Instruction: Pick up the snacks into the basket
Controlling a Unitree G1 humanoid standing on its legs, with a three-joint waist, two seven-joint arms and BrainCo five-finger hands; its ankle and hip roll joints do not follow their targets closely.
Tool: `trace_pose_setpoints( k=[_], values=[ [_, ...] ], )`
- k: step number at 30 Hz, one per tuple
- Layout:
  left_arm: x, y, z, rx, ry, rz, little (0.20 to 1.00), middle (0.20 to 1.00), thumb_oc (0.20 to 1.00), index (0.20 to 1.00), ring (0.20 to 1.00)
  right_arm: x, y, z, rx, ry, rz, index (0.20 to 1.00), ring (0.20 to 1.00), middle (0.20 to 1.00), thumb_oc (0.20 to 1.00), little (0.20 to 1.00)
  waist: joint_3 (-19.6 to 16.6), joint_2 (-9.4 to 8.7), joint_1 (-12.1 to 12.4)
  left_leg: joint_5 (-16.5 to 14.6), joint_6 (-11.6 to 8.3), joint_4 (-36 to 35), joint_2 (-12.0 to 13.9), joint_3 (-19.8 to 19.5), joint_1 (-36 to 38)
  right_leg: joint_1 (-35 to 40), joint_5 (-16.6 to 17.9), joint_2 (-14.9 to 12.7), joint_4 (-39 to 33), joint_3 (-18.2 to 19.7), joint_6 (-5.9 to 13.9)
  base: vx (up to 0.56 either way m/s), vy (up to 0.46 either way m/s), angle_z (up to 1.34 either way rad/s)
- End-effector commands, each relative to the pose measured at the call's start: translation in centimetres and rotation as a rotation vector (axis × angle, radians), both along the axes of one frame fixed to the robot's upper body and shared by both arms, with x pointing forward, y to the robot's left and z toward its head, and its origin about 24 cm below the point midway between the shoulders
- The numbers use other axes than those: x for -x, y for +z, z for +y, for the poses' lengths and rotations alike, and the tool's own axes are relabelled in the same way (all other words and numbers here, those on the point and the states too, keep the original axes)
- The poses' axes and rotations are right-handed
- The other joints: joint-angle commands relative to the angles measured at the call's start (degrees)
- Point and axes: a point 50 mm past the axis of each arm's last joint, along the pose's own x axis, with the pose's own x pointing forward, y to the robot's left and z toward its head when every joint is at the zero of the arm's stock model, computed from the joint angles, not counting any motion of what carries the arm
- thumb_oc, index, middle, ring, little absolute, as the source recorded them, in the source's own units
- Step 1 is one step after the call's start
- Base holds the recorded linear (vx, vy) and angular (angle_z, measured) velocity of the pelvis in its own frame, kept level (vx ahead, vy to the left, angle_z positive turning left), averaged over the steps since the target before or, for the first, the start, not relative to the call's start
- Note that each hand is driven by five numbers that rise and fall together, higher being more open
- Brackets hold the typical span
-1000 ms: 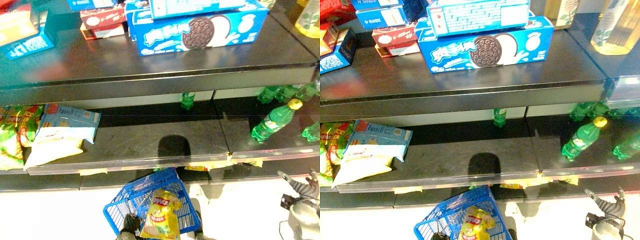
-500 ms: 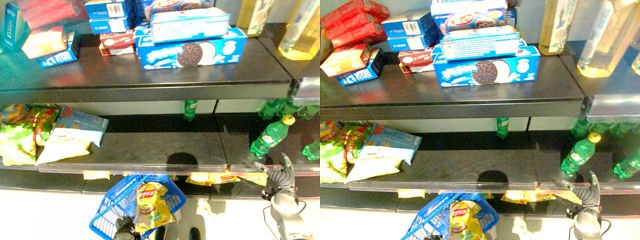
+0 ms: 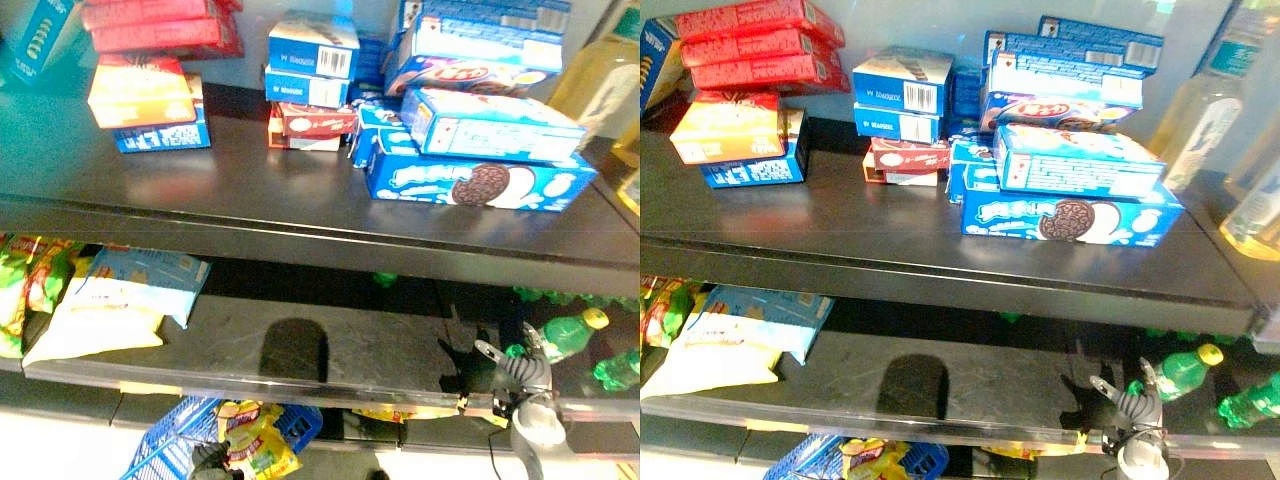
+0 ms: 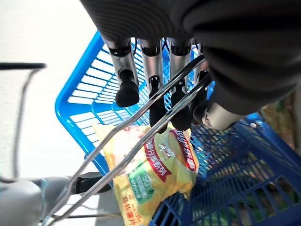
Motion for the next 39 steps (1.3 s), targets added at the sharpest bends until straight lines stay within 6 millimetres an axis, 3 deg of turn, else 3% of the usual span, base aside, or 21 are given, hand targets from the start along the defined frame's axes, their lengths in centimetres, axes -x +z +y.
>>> trace_pose_setpoints(
  k=[1,2,5,6,10,11,13,15,17,25,32,34,39],
  values=[
    [1.8,-0.5,0.9,-0.113,-0.094,0.086,0.2,0.2,0.2,0.2,0.2,-0.2,2.6,-1.6,0.059,-0.043,-0.11,1.0,1.0,1.0,1.0,1.0,-0.9,0.14,-0.7,-3.1,-3.62,-0.1,1.0,-6.2,-0.2,0.6,6.5,0.9,-0.1,3.9,1.56,0.16,-0.232,0.02],
    [1.8,-0.5,1.0,-0.113,-0.096,0.086,0.2,0.2,0.2,0.2,0.2,-0.1,2.5,-1.4,0.054,-0.035,-0.107,1.0,1.0,1.0,1.0,1.0,-1.1,-0.37,-1.0,-3.4,-3.96,-0.1,1.2,-6.4,0.5,0.3,6.0,1.4,0.8,5.4,1.99,0.14,-0.265,0.25],
    [1.9,-0.6,1.0,-0.105,-0.089,0.09,0.2,0.2,0.2,0.2,0.2,0.0,2.5,-1.0,0.051,-0.01,-0.11,1.0,1.0,1.0,1.0,1.0,-1.6,-1.35,-0.4,-4.3,-4.78,-0.1,2.1,-6.5,1.5,1.2,5.1,0.9,0.8,2.5,1.97,0.11,-0.274,0.33],
    [2.4,-0.9,0.8,-0.096,-0.085,0.109,0.2,0.2,0.2,0.2,0.2,-0.2,2.5,-0.7,0.047,0.014,-0.11,1.0,1.0,1.0,1.0,1.0,-2.2,-1.37,-0.4,-3.8,-5.73,-0.1,3.6,-6.6,1.1,1.7,4.3,1.7,0.6,1.9,1.83,0.07,-0.35,0.01],
    [3.2,-1.5,-0.3,-0.05,-0.058,0.127,0.2,0.2,0.2,0.2,0.2,-0.5,3.3,-0.6,0.071,0.05,-0.129,1.0,1.0,1.0,1.0,1.0,-2.2,0.42,-0.7,-1.6,-7.46,-0.1,6.9,-7.4,-0.3,2.0,2.6,4.5,0.5,-0.2,-0.05,0.01,-0.328,0.01],
    [2.3,-1.3,-1.7,-0.038,-0.104,0.097,0.2,0.2,0.2,0.2,0.2,-0.2,4.2,-0.5,0.091,0.095,-0.167,1.0,1.0,1.0,1.0,1.0,-0.7,2.26,-1.1,2.7,-9.97,-0.1,9.7,-7.3,-4.0,2.2,1.5,6.6,-0.8,-3.2,-1.45,-0.1,-0.386,0.11],
    [1.9,-1.2,-2.0,-0.033,-0.11,0.085,0.2,0.2,0.2,0.2,0.2,-0.2,4.5,-0.8,0.094,0.112,-0.171,1.0,1.0,1.0,1.0,1.0,-0.2,2.6,-1.6,3.9,-10.05,-0.1,9.8,-7.0,-5.5,2.3,1.3,6.4,-1.2,-4.4,-1.61,-0.1,-0.206,0.77],
    [1.2,-1.0,-2.5,-0.027,-0.156,0.071,0.2,0.2,0.2,0.2,0.2,0.1,4.6,-1.1,0.09,0.202,-0.15,1.0,1.0,1.0,1.0,1.0,0.3,2.67,-2.3,3.7,-8.64,-0.1,8.6,-2.1,-5.9,1.7,1.1,6.2,-0.9,-6.6,-2.38,-0.12,-0.192,0.63],
    [1.2,-1.1,-2.6,-0.03,-0.203,0.077,0.2,0.2,0.2,0.2,0.2,0.6,4.4,-1.0,0.112,0.29,-0.105,1.0,1.0,1.0,1.0,1.0,-0.5,3.02,-2.8,2.0,-8.1,-0.1,7.7,-1.9,-5.3,1.0,0.7,7.5,-0.4,-7.0,-2.87,-0.06,-0.149,0.31],
    [0.7,-1.0,-2.6,-0.023,-0.318,0.08,0.2,0.2,0.2,0.2,0.2,1.1,5.5,0.0,0.133,0.556,-0.073,1.0,1.0,1.0,1.0,1.0,-1.4,3.15,-3.9,1.1,-7.87,-0.1,6.6,-0.6,-3.0,4.4,1.0,6.8,-2.3,-6.3,-2.67,0.05,0.022,-0.03],
    [0.8,-1.1,-2.7,-0.013,-0.347,0.095,0.2,0.2,0.2,0.2,0.2,0.9,6.3,0.7,0.166,0.645,-0.07,1.0,1.0,1.0,1.0,1.0,-2.4,2.81,-4.1,-0.5,-7.46,-0.1,6.3,-0.1,-0.8,6.2,0.9,6.3,-2.6,-5.7,-2.42,0.03,0.054,0.01],
    [1.2,-1.3,-2.7,-0.005,-0.373,0.112,0.2,0.2,0.2,0.2,0.2,1.3,7.0,1.8,0.183,0.761,-0.068,1.0,1.0,1.0,1.0,1.0,-3.9,2.32,-4.2,-1.4,-7.31,-0.1,6.1,0.3,0.7,7.3,0.9,6.1,-3.1,-5.1,-2.12,0.04,0.069,-0.07],
    [2.1,-1.7,-2.7,0.015,-0.392,0.147,0.2,0.2,0.2,0.2,0.2,3.1,5.6,0.3,0.251,0.743,0.08,1.0,1.0,1.0,1.0,1.0,-5.6,1.58,-4.8,-2.3,-7.29,-0.1,6.2,0.7,1.8,8.3,0.9,6.1,-3.4,-4.8,-1.76,0.01,0.022,-0.06]
  ],
)
